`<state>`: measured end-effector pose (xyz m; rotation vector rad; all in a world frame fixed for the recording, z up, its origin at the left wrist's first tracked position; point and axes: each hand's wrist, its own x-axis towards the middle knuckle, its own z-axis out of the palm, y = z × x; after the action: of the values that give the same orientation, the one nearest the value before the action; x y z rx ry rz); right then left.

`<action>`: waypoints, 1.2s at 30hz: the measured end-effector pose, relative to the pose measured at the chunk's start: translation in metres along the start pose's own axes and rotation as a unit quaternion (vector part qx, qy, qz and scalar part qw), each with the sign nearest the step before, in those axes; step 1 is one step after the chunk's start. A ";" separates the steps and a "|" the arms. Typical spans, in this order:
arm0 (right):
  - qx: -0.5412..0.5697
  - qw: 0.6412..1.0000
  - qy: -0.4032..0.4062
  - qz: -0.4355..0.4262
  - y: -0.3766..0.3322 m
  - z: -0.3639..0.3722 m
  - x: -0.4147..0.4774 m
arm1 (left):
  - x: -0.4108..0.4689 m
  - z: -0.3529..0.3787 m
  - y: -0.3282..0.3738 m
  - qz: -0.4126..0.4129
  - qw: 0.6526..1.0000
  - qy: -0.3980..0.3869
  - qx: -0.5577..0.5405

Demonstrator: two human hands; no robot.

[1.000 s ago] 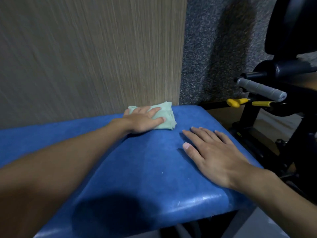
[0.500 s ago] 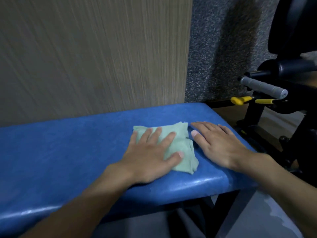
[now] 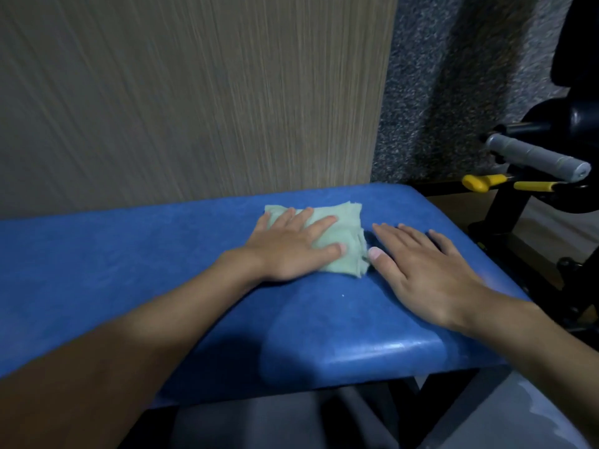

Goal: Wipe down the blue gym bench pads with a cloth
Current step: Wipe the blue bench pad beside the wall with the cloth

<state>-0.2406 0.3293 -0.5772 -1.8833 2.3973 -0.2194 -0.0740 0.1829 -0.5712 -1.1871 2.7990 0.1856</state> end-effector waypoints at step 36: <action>-0.018 1.000 -0.006 -0.018 -0.011 0.000 -0.001 | -0.014 0.003 -0.006 -0.047 0.999 -0.001 0.002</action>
<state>-0.2303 0.3274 -0.5755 -1.9400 2.3766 -0.1688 -0.0596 0.1892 -0.5731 -1.3141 2.7334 0.1733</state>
